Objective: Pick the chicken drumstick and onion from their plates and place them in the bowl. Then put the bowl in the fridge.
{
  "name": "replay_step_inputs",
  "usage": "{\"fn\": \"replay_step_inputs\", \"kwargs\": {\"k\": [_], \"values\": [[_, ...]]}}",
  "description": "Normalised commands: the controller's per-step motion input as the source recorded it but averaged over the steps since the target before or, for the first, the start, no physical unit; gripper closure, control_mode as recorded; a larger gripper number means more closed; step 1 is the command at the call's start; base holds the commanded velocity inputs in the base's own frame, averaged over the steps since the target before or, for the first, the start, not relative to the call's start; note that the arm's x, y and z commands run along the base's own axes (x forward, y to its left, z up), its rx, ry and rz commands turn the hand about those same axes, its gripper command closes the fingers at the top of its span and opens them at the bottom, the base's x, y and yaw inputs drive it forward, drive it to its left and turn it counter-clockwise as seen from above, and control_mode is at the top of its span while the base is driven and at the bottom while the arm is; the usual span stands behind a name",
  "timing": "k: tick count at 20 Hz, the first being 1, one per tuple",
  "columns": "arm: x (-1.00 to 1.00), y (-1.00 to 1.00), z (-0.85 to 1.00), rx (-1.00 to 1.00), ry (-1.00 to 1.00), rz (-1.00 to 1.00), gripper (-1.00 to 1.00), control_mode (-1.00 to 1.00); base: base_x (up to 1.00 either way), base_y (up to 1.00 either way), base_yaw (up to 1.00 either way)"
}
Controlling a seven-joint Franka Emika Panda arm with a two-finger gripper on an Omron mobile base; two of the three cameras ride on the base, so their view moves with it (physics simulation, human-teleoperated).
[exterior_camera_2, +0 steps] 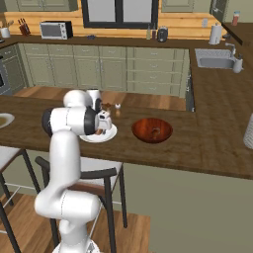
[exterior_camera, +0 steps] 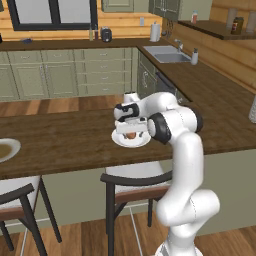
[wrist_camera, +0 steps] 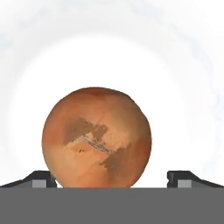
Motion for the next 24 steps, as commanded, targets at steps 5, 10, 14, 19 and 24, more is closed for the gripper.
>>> {"fn": "replay_step_inputs", "kwargs": {"k": [5, 10, 14, 19, 24], "values": [[0.37, 0.04, -0.01, 0.00, 0.00, 0.00, -1.00, -1.00, 0.00, 0.00, 0.00], [0.12, 0.01, -0.07, 0.00, 0.00, 0.00, -1.00, -1.00, 0.00, 0.00, 0.00], [0.03, 0.01, -0.11, 0.00, 0.00, 0.00, 1.00, -1.00, 0.00, 0.00, 0.00], [-0.61, -0.44, 0.76, 0.00, -0.20, 0.00, 1.00, -1.00, 0.00, 0.00, 0.00], [-0.40, -0.94, 0.80, 0.02, -0.05, 0.00, 1.00, -1.00, 0.00, 0.00, 0.00]]}}
